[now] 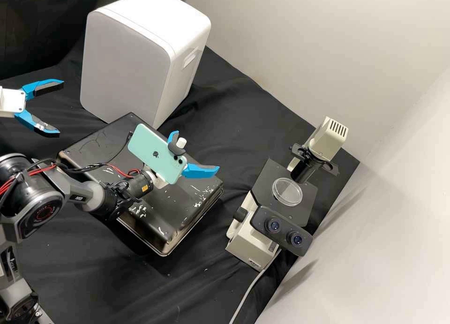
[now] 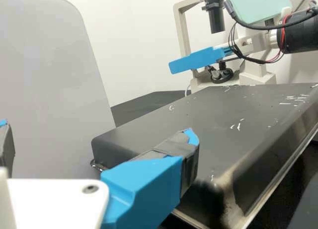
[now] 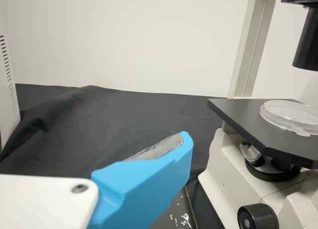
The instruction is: Place the petri dish on the bench
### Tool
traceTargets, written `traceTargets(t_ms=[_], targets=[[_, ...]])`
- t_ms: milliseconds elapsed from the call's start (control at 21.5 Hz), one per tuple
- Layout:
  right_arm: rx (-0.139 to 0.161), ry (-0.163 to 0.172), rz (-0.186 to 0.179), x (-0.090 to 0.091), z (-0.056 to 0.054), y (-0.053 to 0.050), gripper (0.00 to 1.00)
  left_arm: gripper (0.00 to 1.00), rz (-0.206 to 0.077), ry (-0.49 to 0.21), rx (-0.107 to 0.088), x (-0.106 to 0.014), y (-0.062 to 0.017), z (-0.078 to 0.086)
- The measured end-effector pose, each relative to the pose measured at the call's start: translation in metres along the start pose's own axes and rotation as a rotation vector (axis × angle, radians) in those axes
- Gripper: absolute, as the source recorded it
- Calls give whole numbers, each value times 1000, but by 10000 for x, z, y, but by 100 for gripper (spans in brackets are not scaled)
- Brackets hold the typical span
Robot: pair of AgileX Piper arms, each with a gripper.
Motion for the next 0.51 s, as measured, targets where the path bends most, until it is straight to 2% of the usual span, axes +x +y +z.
traceTargets(t_ms=[419, 512], targets=[[0, 0, 0, 0, 0, 0, 100, 100, -11, -47, -9, -5, -10, 31], [-3, -4, 9, 7, 20, 33, 100, 100, -11, -47, -9, -5, -10, 31]])
